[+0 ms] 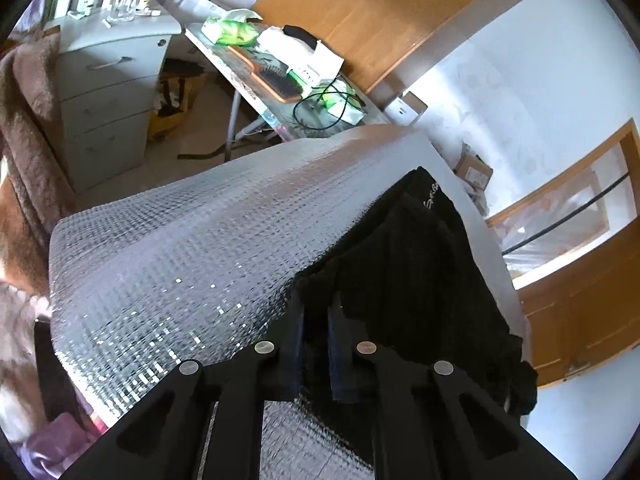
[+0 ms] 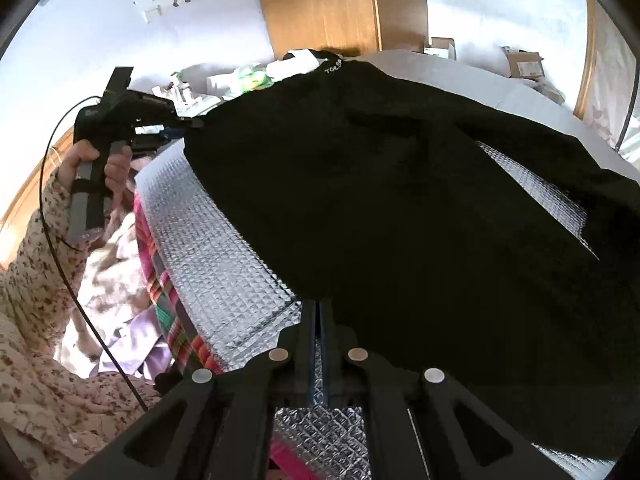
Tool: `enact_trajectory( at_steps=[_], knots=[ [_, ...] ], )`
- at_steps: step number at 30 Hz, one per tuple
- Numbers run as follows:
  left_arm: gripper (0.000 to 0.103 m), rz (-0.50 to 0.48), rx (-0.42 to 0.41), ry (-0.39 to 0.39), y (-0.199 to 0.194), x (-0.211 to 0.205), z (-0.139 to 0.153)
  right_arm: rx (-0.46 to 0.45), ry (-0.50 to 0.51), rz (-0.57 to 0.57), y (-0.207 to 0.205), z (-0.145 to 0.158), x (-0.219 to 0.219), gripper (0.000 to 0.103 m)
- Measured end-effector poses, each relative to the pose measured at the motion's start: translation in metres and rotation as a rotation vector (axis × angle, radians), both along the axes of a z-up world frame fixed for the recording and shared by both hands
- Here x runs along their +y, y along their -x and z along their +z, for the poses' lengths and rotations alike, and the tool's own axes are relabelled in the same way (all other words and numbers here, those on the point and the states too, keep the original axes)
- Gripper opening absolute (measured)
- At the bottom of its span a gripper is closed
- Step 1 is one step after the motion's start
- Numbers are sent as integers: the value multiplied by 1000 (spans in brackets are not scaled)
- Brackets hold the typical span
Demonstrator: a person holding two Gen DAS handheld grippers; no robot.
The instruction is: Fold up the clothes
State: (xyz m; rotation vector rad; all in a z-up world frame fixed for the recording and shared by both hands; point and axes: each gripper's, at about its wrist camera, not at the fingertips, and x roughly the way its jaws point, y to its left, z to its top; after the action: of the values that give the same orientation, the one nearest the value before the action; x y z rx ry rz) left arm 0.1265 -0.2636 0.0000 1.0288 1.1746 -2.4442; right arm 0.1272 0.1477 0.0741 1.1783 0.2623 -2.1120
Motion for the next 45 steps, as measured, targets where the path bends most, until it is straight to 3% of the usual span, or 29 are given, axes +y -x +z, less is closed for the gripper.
enact_trajectory(
  at_steps=[12,21,26,29,33,39,45],
  knots=[
    [11,19,-27,26,-17,3,2,-75,62,8,10,-6,14,2],
    [12,21,-43,35,-19,4,12,-35,77,51,11,18,21,5],
    [12,30,-31,94,-22,9,26,-30,133,10,24,28,37,6],
    [15,49,-16,127,-28,9,34,-32,59,-56,34,14,40,8],
    [15,65,7,166,-34,10,44,-90,16,-48,37,-8,38,9],
    [17,-84,61,166,-9,39,55,-65,75,-60,46,9,47,9],
    [17,-254,35,142,34,80,45,15,68,-147,77,30,66,10]
  ],
)
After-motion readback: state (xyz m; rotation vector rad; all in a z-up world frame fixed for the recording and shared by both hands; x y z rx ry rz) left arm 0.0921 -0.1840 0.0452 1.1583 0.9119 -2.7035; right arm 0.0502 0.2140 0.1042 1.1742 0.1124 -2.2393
